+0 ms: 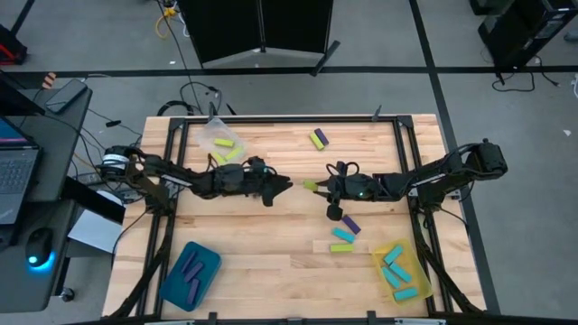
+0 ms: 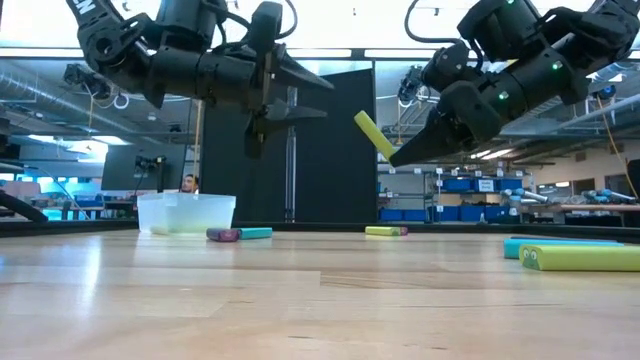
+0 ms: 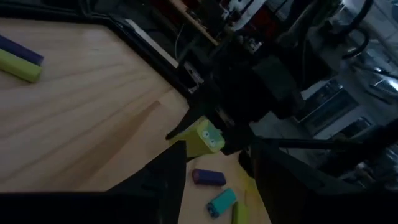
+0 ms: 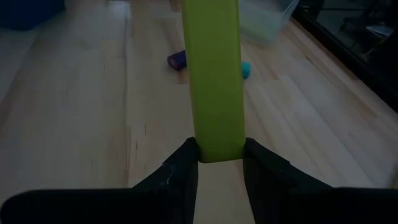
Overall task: Sort blocks
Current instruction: Put the green block into the transparent bin
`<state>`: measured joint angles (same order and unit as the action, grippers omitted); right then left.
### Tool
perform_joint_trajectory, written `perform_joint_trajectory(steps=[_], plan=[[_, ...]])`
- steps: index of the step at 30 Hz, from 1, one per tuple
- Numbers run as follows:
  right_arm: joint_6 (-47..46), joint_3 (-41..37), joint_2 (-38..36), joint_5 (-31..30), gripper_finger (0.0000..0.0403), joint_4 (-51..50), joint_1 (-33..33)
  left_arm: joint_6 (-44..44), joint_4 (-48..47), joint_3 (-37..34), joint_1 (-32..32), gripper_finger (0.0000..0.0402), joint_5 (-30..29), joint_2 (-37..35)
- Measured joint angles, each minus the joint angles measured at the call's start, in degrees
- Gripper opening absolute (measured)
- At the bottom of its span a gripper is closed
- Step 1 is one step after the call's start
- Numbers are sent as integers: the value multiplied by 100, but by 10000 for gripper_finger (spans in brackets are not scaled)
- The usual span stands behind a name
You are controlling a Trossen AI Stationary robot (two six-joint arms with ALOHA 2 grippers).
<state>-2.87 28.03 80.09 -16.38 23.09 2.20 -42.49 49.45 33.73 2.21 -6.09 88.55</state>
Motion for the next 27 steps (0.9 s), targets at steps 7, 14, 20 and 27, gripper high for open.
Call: perform_joint_trajectory(steps=[7,14,20,27], plan=[[4,0,0,0,113,-5,4,125,-534,150,194,189,57,1],[25,0,0,-35,113,-120,-78,120,-1261,645,505,189,700,199],[29,0,0,-193,113,-423,-129,23,-1615,1256,703,189,1204,674],[17,0,0,-243,113,-714,-155,0,-2322,1936,799,189,1606,1137]])
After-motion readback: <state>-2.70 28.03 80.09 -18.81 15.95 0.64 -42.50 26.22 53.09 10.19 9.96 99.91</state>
